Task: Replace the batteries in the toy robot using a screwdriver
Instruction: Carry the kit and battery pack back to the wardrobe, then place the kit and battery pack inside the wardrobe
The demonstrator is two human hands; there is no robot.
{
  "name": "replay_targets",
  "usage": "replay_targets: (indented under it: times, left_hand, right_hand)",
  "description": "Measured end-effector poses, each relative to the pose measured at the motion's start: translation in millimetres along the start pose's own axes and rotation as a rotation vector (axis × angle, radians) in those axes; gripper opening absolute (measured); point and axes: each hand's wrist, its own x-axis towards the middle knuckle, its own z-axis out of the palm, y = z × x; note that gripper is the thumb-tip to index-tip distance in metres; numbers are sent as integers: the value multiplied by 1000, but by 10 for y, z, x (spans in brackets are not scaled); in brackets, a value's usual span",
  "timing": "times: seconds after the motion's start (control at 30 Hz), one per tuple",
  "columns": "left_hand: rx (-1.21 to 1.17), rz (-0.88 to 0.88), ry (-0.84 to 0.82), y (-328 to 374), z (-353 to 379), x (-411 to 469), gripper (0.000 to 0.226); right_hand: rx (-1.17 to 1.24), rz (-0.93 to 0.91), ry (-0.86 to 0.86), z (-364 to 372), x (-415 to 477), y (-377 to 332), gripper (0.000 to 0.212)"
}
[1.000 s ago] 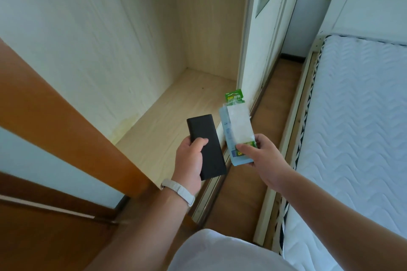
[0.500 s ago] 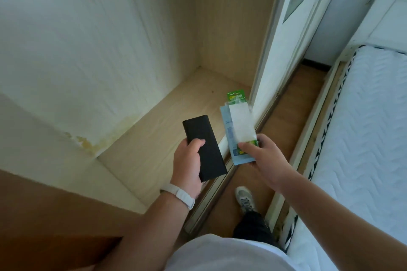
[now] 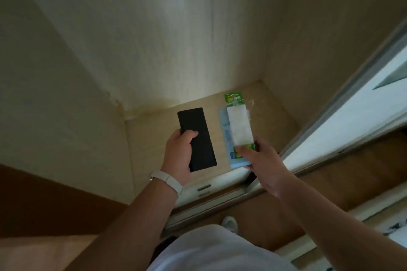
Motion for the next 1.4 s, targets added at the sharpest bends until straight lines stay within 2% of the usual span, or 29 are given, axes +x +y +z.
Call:
replay_targets:
  times: [0.17,0.5,0.67,0.83,0.97,1.13,1.4]
  left_hand:
    - [-23,26,124,9,-170,-1,19]
    - [-29,-14,297,-107,-546,127,20]
    - [-35,-39,288,-189,-673,337,18]
    - [-9,-73,238,-526,-805,911,16]
    - [-29,-126,258,-809,-845,1284,13]
    - [-27,-205,274,-1096,-823,1769,12]
    - [59,-204,301,-1547,-877,2598,13]
  right_hand:
    - [-55,26,-117,14,298,-20,38]
    - [-112,51,-229,156,562,58,32]
    - [-152,52,-213,311,744,136,31]
    - [-152,88,-183,491,1156,506,46]
    - [-169,145,-148,580,1436,876,33]
    - [-203,218,-133,636,1865,1222,37]
    - [-319,224,-103,669,2765,1746,30]
